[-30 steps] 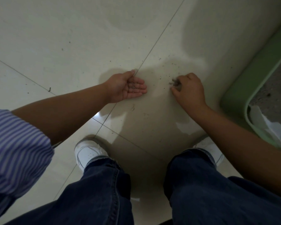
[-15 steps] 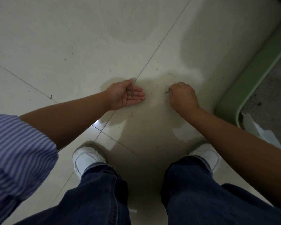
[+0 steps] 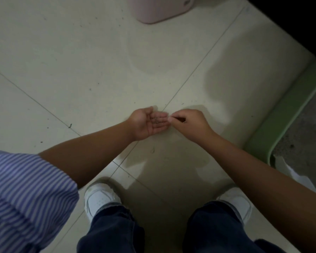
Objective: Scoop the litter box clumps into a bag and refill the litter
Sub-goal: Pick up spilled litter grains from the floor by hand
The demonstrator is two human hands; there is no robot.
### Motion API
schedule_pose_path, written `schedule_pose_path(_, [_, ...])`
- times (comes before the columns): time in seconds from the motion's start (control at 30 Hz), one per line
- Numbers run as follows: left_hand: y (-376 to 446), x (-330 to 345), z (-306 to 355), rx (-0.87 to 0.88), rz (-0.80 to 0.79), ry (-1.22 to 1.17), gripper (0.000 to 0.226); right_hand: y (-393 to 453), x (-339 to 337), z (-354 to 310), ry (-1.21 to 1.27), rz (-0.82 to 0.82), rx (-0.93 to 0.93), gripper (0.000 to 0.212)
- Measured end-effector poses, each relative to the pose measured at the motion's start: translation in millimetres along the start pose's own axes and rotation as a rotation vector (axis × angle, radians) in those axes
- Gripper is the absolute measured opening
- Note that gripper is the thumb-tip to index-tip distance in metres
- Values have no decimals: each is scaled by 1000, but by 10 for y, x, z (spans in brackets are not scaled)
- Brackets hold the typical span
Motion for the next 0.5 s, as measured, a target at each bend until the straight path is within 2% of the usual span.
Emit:
schedule_pose_path(0.1, [-5, -16, 4, -10, 2, 7, 50, -28, -80, 169, -58, 46, 5, 27])
schedule_pose_path(0.23, [7, -71, -29, -21, 17, -7, 59, -88, -266, 542, -215, 143, 66, 24])
schedule_pose_path(0.33, [-26, -113, -56, -23, 47, 38, 46, -125, -372, 626, -336, 201, 38, 24])
schedule_pose_path(0.5, [-86, -191, -91, -24, 96, 67, 43, -108, -175, 534, -456, 110, -121, 16])
Point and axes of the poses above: each hand's wrist, its own y-axis towards the middle knuckle, its own x-axis out of the palm, z = x × y, the point moved 10 cm from there along y, towards the middle knuckle, and after that the axes turned 3 degrees about -x, right-handed, at the moved point
